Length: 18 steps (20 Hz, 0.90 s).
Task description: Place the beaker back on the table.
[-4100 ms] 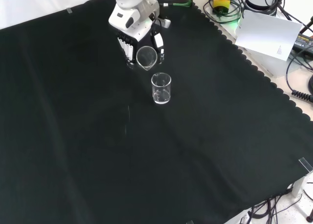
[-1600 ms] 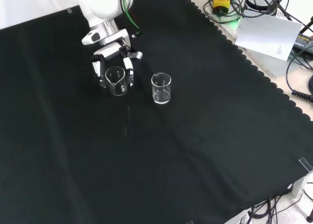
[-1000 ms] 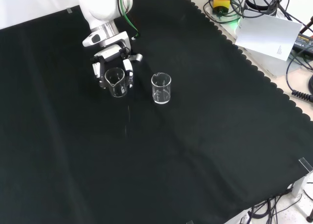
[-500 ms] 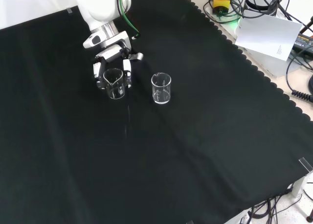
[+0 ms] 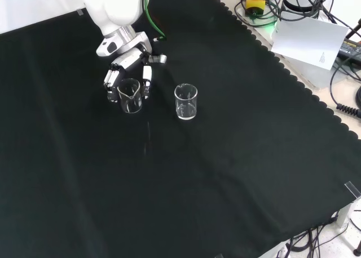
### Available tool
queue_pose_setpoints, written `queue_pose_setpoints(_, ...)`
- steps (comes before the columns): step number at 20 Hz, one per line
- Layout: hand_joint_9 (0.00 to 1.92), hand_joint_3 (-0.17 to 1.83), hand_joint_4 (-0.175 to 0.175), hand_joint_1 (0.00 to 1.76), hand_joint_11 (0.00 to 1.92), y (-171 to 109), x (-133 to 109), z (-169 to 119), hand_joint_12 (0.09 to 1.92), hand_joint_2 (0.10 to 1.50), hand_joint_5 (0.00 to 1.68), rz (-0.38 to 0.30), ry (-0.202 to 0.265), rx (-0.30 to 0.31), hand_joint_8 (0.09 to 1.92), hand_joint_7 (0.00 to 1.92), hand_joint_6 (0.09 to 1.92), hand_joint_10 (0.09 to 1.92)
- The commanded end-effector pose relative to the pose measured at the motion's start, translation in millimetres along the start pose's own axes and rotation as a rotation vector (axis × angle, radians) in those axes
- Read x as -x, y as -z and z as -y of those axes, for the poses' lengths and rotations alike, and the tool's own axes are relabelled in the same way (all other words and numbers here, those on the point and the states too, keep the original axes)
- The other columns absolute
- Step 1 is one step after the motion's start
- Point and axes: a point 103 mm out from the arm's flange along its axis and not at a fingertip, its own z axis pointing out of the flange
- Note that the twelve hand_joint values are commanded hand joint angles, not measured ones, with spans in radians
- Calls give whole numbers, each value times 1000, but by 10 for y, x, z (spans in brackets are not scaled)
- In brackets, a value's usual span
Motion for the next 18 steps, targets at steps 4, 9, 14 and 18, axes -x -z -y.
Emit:
queue_pose_setpoints(4,617,-175,-20,863,166,605,-366,315,1402,897,346,34,-16,-4,615,209,163,87)
queue_pose_setpoints(9,544,-175,-18,814,95,1065,-732,636,1454,894,308,61,-30,43,603,139,87,87)
queue_pose_setpoints(14,551,-175,-20,794,96,1404,-1077,1085,1470,896,298,100,-72,75,605,132,87,87)
queue_pose_setpoints(18,566,-175,-20,790,103,1549,-1258,1488,1478,905,301,119,-97,96,612,140,87,87)
